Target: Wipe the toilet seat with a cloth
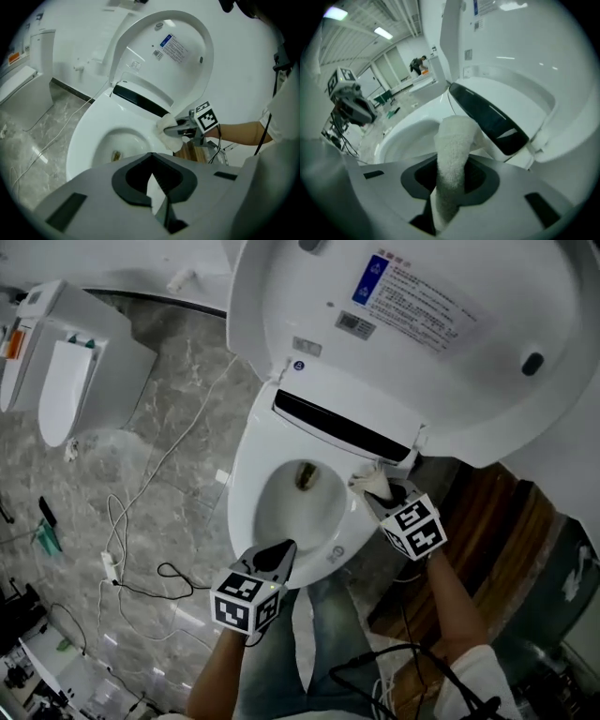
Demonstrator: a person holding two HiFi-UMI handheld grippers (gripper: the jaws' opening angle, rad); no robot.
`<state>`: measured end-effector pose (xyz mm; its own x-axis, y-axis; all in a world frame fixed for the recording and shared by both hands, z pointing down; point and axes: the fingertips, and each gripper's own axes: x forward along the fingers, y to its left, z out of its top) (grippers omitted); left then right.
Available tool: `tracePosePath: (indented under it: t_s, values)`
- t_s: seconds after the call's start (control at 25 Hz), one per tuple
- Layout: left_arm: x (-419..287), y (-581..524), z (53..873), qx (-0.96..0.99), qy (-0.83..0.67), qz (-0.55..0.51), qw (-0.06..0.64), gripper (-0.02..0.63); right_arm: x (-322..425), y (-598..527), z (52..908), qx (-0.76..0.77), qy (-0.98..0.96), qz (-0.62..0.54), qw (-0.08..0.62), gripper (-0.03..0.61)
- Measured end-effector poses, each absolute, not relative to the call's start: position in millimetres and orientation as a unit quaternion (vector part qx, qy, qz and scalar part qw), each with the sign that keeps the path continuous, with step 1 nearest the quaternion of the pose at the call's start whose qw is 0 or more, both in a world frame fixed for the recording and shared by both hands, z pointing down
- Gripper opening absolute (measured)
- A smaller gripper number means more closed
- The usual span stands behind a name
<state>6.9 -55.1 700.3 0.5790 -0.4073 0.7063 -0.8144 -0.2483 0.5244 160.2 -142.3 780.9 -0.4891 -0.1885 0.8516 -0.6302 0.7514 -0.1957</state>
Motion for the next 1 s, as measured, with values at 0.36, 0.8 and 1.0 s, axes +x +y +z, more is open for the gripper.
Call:
tracePosePath:
  t_s: [0.36,0.8,1.0]
  values:
    - [23,-32,728,0.739,-0.411,0.194,0.498,0.013,171,-146,809,0.252,-0.829,0.240,0.438,0.089]
    - [-76,48,740,0.714,-0.441,0.180,0.512,0.014,147,-30,820,0.273,-0.802,0.299,0.438,0.089]
    - [-127,86,752,0.682,-0.471,0.166,0.534,0.013,103,43,827,0.246,-0.799,0.327,0.441,0.089]
